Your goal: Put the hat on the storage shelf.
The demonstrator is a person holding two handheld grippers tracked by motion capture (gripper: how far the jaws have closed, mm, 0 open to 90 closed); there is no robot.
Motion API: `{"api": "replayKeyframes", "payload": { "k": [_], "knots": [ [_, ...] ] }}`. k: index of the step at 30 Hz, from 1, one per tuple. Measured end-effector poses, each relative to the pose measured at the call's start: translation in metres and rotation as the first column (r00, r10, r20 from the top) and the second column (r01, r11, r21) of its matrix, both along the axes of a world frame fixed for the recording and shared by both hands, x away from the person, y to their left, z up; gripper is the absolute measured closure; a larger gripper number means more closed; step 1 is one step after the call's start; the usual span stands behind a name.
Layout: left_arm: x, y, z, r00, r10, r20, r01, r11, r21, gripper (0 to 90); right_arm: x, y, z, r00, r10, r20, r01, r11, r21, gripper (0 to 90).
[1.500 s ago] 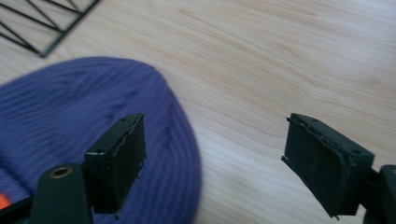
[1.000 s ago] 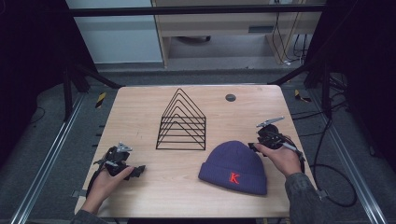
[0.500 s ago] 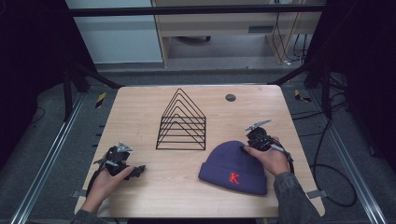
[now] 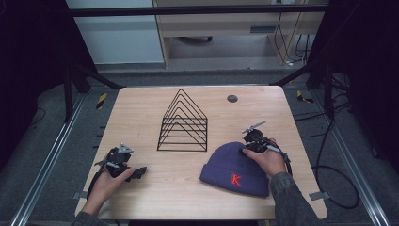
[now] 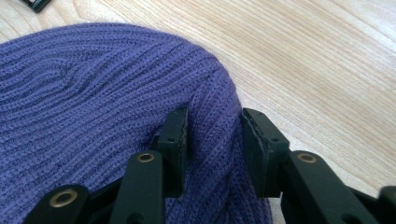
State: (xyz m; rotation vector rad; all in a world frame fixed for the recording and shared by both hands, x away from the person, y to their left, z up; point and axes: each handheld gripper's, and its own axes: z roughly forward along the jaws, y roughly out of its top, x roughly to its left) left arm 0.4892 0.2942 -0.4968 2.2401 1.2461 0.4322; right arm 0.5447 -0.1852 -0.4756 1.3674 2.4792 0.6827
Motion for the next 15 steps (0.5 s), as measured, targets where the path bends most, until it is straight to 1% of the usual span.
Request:
{"api": "replayKeyframes", "payload": {
  "k": [7, 8, 10, 15],
  "knots": [
    [0.0001, -0.0001, 0.0001, 1.0, -0.003, -0.001, 0.003, 1.0, 0.0, 0.0, 0.001, 0.0014, 0.0006, 0.9997, 0.002, -0.026, -0.002, 0.9999, 0.012, 72.2],
    [0.0001, -0.0002, 0.0001, 1.0, -0.003, -0.002, 0.003, 1.0, 0.0, 0.0, 0.0007, 0.0016, 0.0007, 0.9996, -0.005, -0.029, 0.006, 0.9999, 0.016, 73.8],
    [0.0001, -0.0002, 0.0001, 1.0, -0.003, -0.001, 0.003, 1.0, 0.0, 0.0, 0.0002, 0.0016, 0.001, 0.9995, -0.013, -0.03, 0.014, 0.9997, 0.019, 75.3],
    [-0.0002, -0.0001, -0.0001, 1.0, -0.002, 0.0, 0.002, 1.0, -0.003, 0.0, -0.0013, 0.0023, 0.0021, 0.9998, -0.013, -0.014, 0.013, 0.9998, 0.014, 77.3]
  ]
}}
